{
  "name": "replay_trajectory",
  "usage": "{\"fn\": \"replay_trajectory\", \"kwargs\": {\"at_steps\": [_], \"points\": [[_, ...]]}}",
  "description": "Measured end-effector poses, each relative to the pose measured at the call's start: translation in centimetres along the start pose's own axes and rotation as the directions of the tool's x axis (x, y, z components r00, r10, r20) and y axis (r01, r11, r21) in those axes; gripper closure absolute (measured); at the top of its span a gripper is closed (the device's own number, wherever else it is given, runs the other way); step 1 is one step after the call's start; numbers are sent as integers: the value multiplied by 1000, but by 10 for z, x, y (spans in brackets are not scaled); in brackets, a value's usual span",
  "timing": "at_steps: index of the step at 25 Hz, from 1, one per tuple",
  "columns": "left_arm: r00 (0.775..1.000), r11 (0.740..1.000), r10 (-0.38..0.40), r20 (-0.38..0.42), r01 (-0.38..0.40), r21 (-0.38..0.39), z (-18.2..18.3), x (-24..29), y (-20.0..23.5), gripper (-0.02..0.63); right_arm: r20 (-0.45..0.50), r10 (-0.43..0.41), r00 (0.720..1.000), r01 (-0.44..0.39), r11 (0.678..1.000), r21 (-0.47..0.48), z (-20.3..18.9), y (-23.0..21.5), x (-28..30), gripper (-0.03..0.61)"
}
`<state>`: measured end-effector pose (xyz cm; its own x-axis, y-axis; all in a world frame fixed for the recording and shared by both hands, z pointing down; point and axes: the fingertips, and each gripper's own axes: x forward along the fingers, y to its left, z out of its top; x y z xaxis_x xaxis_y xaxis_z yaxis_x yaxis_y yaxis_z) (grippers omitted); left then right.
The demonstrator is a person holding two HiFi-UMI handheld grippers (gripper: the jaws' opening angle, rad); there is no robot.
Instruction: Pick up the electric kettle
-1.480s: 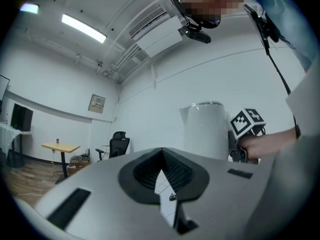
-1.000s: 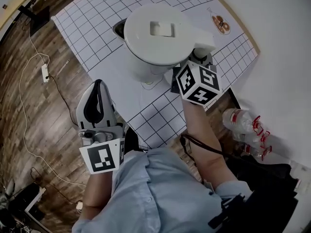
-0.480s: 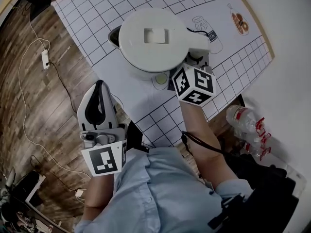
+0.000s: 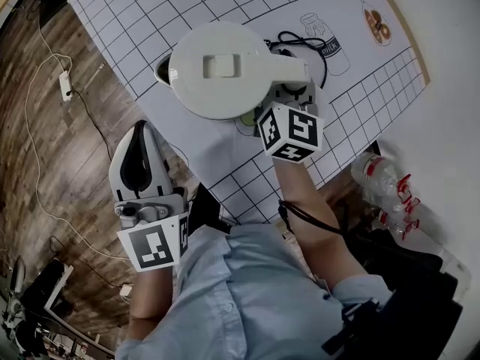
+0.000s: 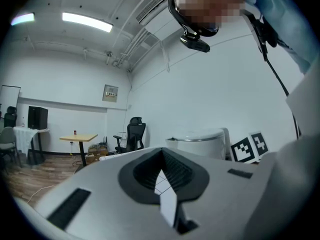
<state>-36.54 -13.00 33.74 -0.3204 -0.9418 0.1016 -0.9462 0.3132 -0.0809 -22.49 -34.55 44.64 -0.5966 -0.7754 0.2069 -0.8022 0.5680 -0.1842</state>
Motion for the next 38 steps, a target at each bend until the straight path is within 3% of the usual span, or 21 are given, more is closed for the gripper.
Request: {"fn": "replay_trajectory", "kwargs": {"at_steps": [9, 13, 16, 20, 34, 38], "points": [[1000, 1000, 4, -9, -4, 5, -2, -1, -2, 612, 32, 29, 999, -29, 1000, 3, -9, -1, -6, 548], [1000, 1000, -7, -2, 7, 9, 1, -2, -8, 612, -3, 33, 999, -33, 999, 4, -13, 1, -6, 545], [1000, 1000, -16, 1, 16, 13, 3, -5, -12, 612, -34, 18, 999, -18, 1000, 10, -19, -1, -9, 524], [1000, 1000, -20, 3, 20, 23, 4, -7, -16, 612, -56, 2, 998, -3, 1000, -14, -27, -3, -19, 437], [997, 998, -60, 40, 58, 39, 22, -29, -44, 612, -138, 55, 989, -52, 998, 28, -49, 9, -72, 399], [994, 997, -80, 70, 79, 13, 32, -40, -59, 612, -145, 73, 987, -67, 997, 48, -48, 12, -101, 399]]}}
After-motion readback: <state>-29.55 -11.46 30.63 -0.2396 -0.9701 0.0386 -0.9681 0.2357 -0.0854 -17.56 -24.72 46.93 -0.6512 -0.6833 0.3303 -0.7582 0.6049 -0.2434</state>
